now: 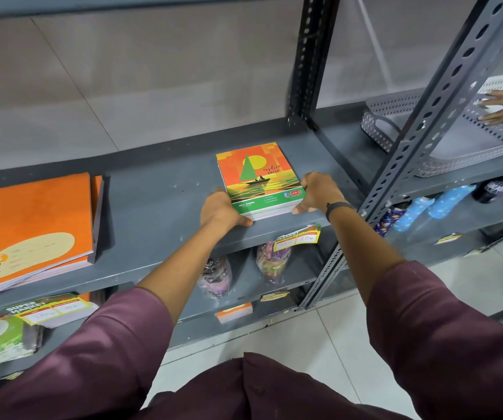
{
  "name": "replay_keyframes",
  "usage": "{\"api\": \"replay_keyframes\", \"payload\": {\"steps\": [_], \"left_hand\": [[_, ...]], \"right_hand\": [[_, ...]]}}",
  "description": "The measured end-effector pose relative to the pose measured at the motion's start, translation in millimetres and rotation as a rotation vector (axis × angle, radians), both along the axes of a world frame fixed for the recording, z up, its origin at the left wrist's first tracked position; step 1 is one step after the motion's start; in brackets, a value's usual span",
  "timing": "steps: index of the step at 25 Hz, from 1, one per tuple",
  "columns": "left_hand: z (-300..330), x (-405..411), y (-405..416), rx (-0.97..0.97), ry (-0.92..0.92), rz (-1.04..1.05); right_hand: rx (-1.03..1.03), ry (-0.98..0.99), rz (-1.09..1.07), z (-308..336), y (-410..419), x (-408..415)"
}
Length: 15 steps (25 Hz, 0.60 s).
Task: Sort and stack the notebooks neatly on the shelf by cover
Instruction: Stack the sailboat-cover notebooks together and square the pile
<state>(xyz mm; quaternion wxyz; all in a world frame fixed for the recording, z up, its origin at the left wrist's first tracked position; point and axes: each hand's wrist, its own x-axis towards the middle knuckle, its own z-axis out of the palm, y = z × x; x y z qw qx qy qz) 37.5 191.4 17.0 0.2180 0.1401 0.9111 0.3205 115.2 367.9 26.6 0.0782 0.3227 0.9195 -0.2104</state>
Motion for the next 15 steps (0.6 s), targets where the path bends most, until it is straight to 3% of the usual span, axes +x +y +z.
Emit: {"api": "replay_keyframes", "payload": {"steps": [6,8,12,15], "left_hand": [[-7.3,-10.2,0.2,0.011,-0.024,-0.011],[-7.2,-13.0,-3.2,0.048,-0.092,-0.014],[0.1,-15.4,-14.0,0.553,-0.527,0.147],[-0.5,-26.5,-9.6,0.753,-0.623,0.287]], "right_hand": [[-0.114,0.116,-0.073,-2.8,1.2,6.8],[-0.268,0.158,-0.069,-2.8,7.6,9.4],[-0.892,0.299,-0.097,-5.4,18.8,23.5],[-1.018,0.405,-0.17,-13.4,19.8,13.1]]}}
